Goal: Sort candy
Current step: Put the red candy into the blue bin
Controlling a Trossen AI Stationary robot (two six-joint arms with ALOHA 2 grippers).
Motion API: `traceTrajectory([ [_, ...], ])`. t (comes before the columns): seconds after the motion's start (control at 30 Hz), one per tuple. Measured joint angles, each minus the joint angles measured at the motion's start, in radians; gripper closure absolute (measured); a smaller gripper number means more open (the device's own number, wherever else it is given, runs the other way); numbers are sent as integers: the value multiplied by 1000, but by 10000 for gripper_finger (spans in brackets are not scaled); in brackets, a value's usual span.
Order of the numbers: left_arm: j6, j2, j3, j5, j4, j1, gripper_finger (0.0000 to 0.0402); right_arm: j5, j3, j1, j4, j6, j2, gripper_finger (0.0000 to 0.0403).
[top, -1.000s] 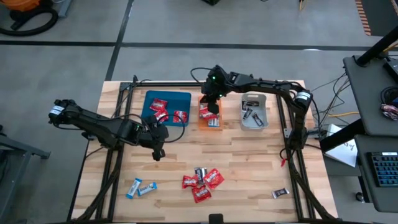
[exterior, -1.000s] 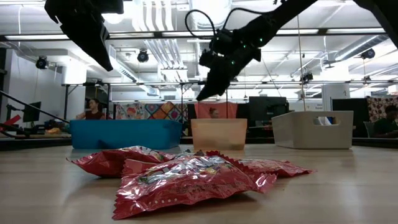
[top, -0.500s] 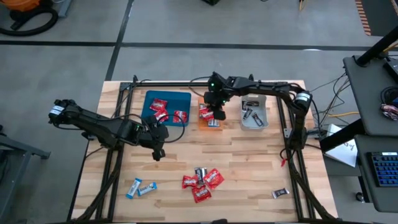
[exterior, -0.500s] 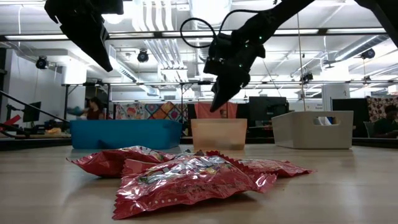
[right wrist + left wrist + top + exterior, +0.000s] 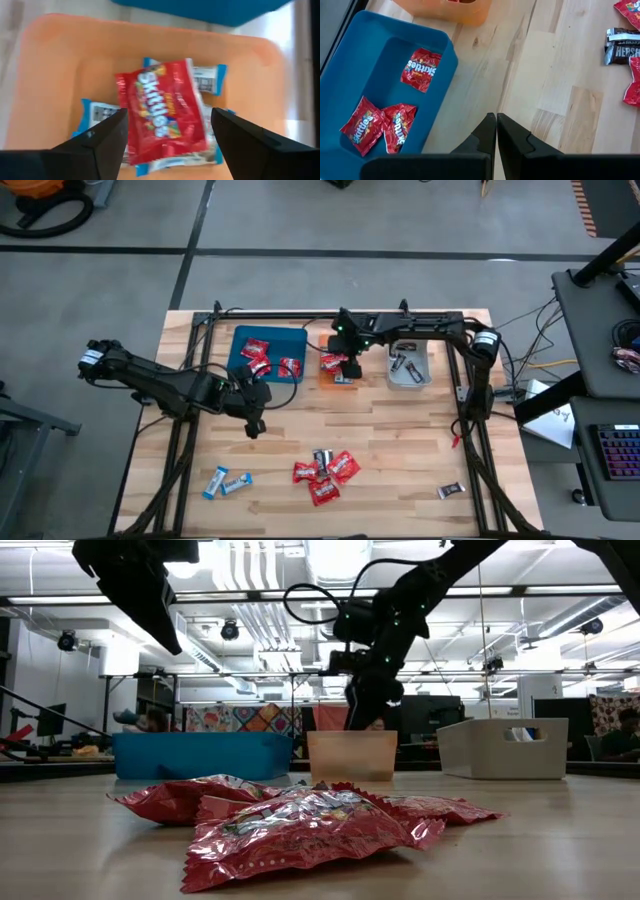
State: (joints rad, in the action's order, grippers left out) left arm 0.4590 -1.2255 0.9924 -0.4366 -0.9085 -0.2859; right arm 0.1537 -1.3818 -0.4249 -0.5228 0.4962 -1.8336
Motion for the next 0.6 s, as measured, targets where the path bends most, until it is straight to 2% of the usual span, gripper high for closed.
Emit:
traceTrajectory([
  [0.13, 2, 0, 0, 0, 4, 0, 402, 4, 23, 4, 14, -25, 0, 127],
  [0.33, -1, 0, 0, -1, 10, 0, 402, 2, 99, 2, 123, -52, 0, 128],
  [0.6, -1, 0, 0, -1, 15, 0, 402, 3, 165, 1, 215, -84, 0, 145],
])
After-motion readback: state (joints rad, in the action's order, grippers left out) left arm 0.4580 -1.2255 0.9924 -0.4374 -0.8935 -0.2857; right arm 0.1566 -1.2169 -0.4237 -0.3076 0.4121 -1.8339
